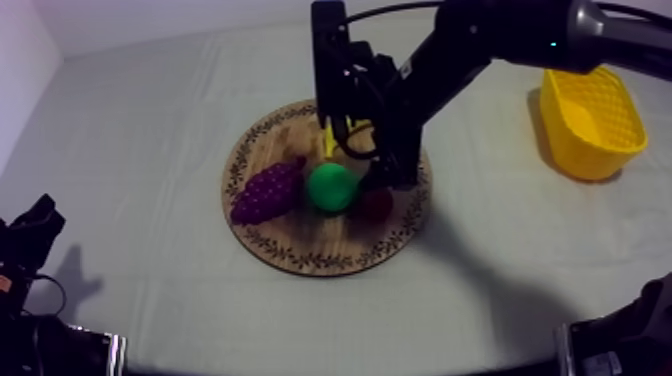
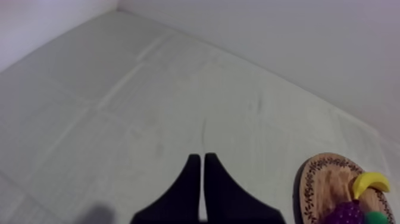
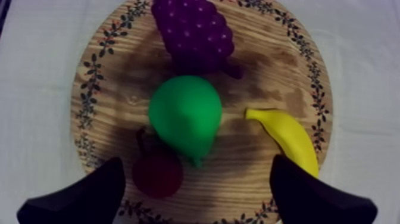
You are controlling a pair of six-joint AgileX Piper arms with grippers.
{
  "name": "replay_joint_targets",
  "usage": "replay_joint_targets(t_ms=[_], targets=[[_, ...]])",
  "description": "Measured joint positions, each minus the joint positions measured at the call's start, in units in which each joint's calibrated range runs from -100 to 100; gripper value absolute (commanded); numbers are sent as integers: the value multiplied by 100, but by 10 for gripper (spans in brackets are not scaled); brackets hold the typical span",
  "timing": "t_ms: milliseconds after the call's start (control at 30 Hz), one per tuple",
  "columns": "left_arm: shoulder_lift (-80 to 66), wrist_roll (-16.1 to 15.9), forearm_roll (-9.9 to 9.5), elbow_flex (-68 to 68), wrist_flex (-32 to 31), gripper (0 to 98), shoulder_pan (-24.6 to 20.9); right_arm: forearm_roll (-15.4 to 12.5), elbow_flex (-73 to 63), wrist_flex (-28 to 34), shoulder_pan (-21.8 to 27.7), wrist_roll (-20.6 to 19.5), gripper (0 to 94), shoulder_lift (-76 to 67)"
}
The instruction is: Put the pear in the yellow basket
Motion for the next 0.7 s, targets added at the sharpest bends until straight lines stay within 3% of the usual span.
replay_joint_targets(t_ms=[700], targets=[[0, 0, 0, 0, 0, 1, 0, 107, -506, -279, -191, -105, 790, 1265]])
